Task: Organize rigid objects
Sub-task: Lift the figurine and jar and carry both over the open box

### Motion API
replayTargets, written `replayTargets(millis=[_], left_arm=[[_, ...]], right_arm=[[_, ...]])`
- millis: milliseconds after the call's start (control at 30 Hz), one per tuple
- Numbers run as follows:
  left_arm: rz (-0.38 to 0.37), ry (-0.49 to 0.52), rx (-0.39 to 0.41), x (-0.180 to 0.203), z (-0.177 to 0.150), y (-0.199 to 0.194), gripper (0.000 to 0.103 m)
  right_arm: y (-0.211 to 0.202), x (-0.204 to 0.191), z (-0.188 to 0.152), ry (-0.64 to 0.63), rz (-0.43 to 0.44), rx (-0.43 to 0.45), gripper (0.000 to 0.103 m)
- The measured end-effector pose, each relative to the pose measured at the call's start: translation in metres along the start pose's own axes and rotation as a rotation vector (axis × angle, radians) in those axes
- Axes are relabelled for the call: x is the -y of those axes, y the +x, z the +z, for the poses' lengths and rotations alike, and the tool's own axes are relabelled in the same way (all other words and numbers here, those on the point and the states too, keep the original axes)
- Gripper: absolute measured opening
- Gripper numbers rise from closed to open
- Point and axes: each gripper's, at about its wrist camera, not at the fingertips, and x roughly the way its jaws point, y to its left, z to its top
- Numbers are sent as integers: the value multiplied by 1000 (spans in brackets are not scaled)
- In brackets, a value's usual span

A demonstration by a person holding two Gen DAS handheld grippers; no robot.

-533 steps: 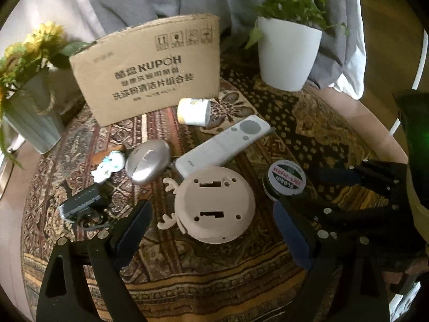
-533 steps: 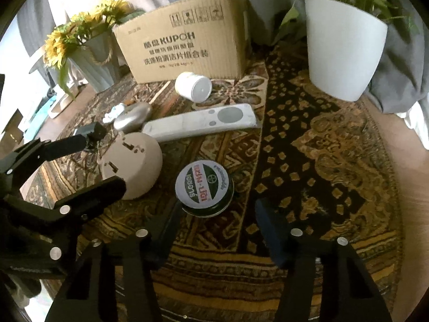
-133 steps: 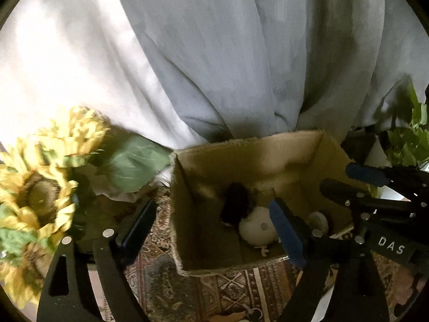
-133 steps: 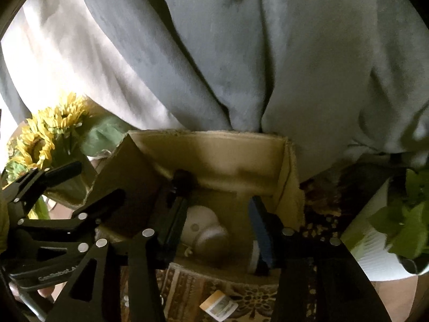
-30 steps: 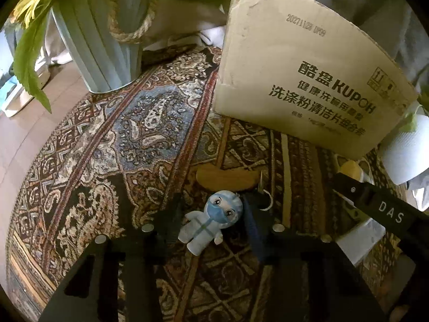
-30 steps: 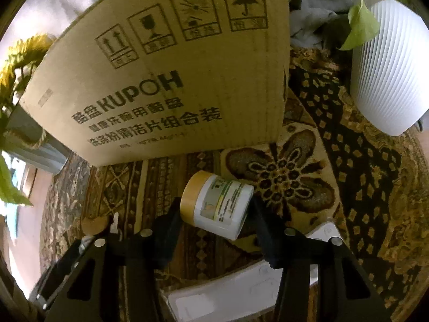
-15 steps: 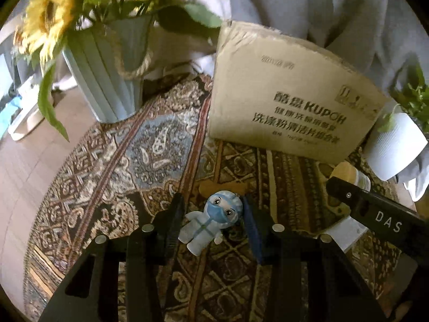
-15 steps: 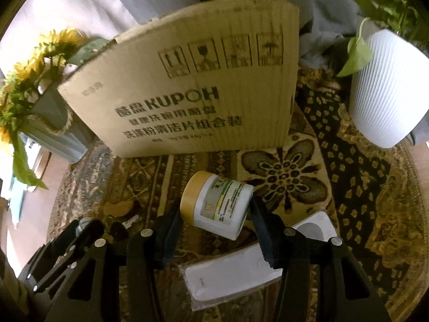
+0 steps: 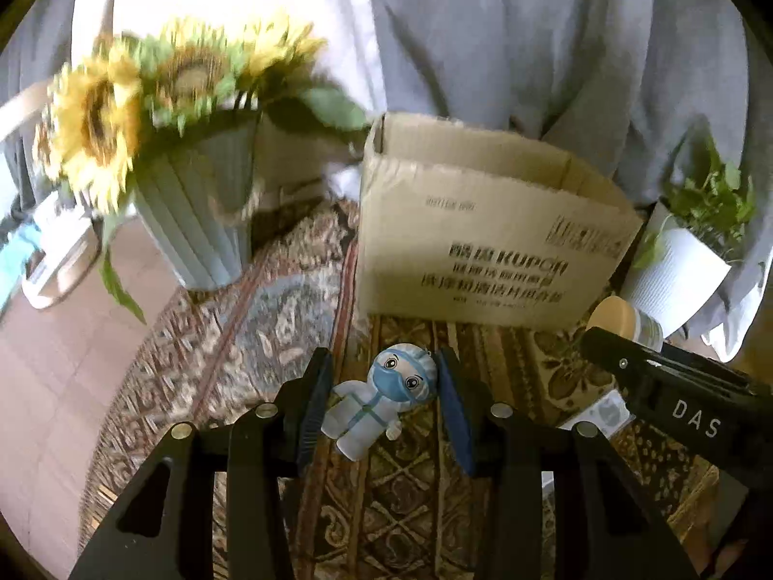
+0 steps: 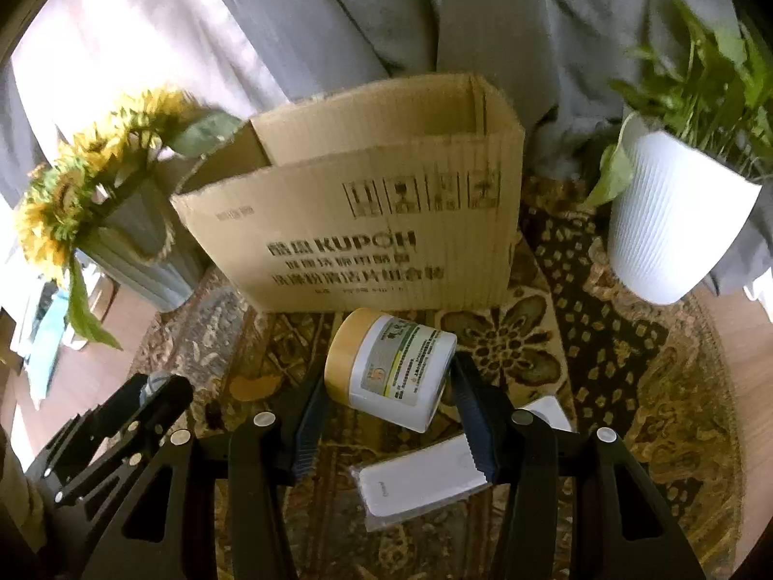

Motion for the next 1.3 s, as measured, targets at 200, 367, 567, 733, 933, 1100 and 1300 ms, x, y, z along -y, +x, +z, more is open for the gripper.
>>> replayTargets(millis=[200,367,567,733,933,1100,1300], left_arm=[[-11,59,94,8,18,-26,43],[-28,103,169,15,34,-44,43],[-95,105,203,18,55,-59,43],[-131,110,230,19,72,-66,43],[-149,145,268,25,95,-72,43],[-161,159,296,27,113,-77,43],[-173,182,293,31,138,-71,43]], right_arm=[[-26,-2,8,1,2,63,52],[-47,-3,16,0,-3,119,52],[-74,-6,30,-3,-3,197,52],[-91,-11,44,-13,-2,252,52],[-101,-15,60,-14,15,291,52],[-106,-15,75,-3,34,317,52],[-104,-16,102,-3,24,327,52]])
